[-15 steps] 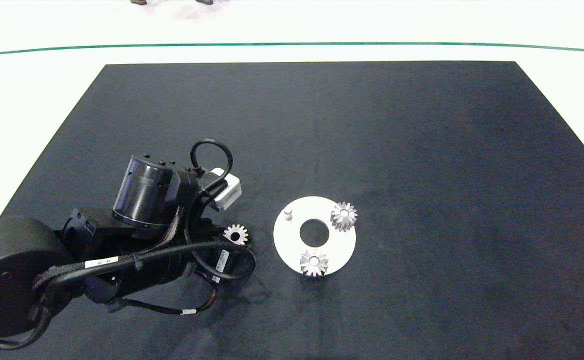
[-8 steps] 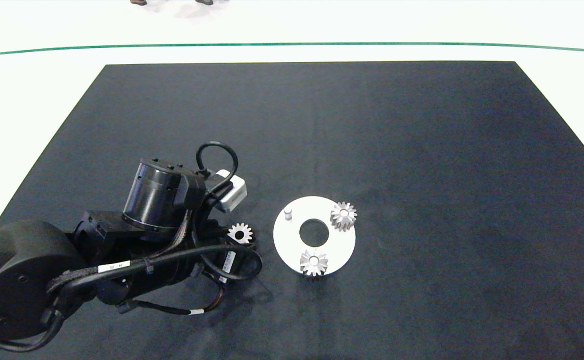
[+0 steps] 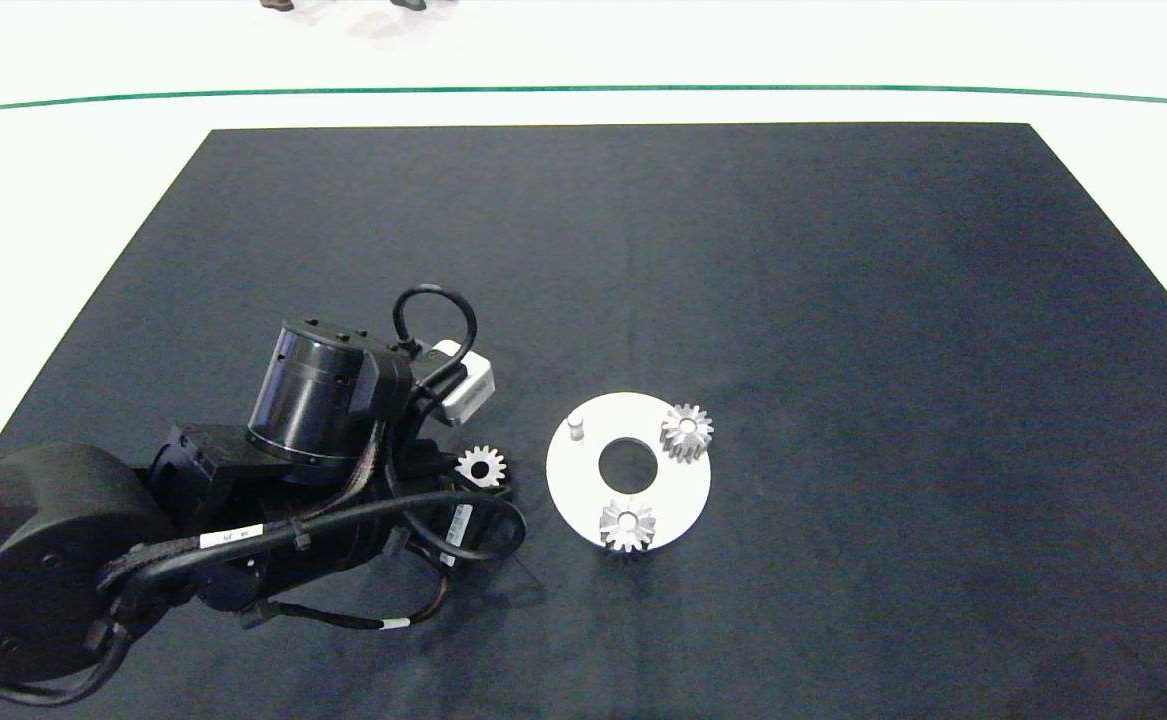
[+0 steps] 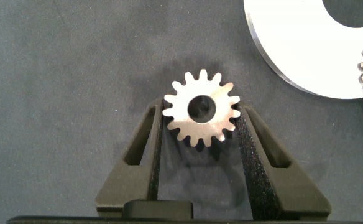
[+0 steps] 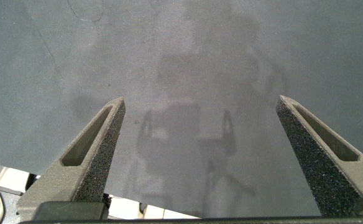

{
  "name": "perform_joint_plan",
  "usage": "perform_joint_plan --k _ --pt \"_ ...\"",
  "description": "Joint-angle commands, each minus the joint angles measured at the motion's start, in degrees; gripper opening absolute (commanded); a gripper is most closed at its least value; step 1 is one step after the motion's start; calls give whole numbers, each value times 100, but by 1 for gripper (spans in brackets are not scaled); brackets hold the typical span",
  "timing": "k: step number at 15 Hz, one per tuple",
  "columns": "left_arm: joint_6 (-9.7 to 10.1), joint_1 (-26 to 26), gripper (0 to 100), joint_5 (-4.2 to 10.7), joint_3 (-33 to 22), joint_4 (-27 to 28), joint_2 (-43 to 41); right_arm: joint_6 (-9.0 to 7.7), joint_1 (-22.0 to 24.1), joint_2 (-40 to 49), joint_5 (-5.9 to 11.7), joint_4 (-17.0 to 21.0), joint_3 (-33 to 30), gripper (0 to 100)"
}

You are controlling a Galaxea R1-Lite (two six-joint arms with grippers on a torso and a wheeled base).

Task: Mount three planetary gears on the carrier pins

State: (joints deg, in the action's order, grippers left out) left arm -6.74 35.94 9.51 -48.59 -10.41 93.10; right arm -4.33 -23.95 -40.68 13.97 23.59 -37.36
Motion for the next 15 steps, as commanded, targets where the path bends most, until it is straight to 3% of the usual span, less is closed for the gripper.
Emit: perform_joint_plan --k 1,8,15 --pt "-11 1 16 7 43 -22 15 -7 -4 -10 9 5 1 100" --pt "-11 -8 1 7 43 -22 -11 -7 -13 -1 9 5 1 100" --pt "-29 -8 0 16 69 -5 -37 -7 -22 25 18 5 1 100"
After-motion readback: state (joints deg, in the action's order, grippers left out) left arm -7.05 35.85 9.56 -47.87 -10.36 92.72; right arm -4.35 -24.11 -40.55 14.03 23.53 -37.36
